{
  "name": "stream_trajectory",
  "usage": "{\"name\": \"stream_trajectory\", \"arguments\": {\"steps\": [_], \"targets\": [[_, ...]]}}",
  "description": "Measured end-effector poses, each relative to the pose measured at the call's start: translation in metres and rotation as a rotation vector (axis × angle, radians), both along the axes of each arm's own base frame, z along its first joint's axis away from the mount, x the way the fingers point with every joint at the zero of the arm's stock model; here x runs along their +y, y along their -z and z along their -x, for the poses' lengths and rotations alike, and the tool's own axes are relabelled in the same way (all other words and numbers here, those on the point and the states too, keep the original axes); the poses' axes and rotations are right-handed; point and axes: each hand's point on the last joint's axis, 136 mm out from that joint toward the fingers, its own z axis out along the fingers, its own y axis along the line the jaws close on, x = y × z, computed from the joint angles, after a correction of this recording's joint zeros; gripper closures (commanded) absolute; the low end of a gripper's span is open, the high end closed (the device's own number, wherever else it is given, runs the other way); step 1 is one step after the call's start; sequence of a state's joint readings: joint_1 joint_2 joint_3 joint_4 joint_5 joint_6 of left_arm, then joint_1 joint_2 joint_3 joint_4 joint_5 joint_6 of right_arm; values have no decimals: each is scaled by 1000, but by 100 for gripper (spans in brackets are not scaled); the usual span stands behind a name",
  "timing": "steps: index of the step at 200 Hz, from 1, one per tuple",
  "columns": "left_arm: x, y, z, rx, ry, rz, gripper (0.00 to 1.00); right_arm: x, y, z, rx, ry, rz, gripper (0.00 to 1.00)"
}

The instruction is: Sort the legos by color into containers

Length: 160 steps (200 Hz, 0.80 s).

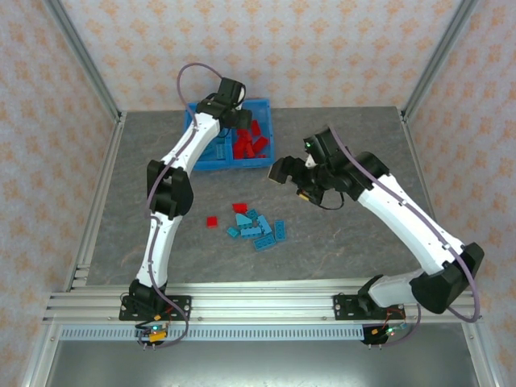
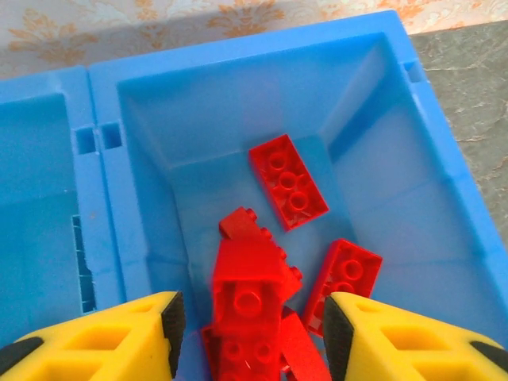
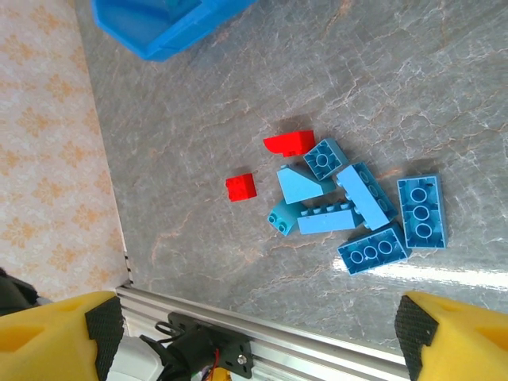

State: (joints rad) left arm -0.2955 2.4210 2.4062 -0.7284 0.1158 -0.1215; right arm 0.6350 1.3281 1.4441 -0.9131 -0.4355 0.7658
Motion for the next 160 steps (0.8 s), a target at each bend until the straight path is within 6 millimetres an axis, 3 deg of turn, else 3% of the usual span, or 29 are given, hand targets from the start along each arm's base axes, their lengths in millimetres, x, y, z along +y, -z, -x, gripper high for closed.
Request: {"name": "stream_trajectory", "arguments": {"steps": [20, 41, 59, 80, 110, 125, 145, 160], "targets": [[4, -4, -2, -9, 1, 1, 46, -8, -7, 6, -21, 32, -11, 10], [3, -16, 3, -14, 12, 12, 46, -18, -1, 8, -23, 70, 9, 10], [-1, -38, 30, -3, 46, 38, 46, -25, 15, 9, -9, 93, 62, 10], [-10, -85, 92, -30, 114, 55, 46, -30, 47, 15, 34, 92, 131, 11], [-42, -182, 222, -220, 333, 89, 44, -22, 100, 25, 110, 44, 226, 12], [-45, -212, 279, -310, 440, 123, 38, -17, 124, 31, 138, 13, 278, 15], [-23, -212, 326, -345, 478, 128, 31, -17, 150, 38, 162, -16, 337, 23], [-5, -193, 356, -329, 485, 117, 23, -21, 164, 39, 167, -15, 365, 28]]}}
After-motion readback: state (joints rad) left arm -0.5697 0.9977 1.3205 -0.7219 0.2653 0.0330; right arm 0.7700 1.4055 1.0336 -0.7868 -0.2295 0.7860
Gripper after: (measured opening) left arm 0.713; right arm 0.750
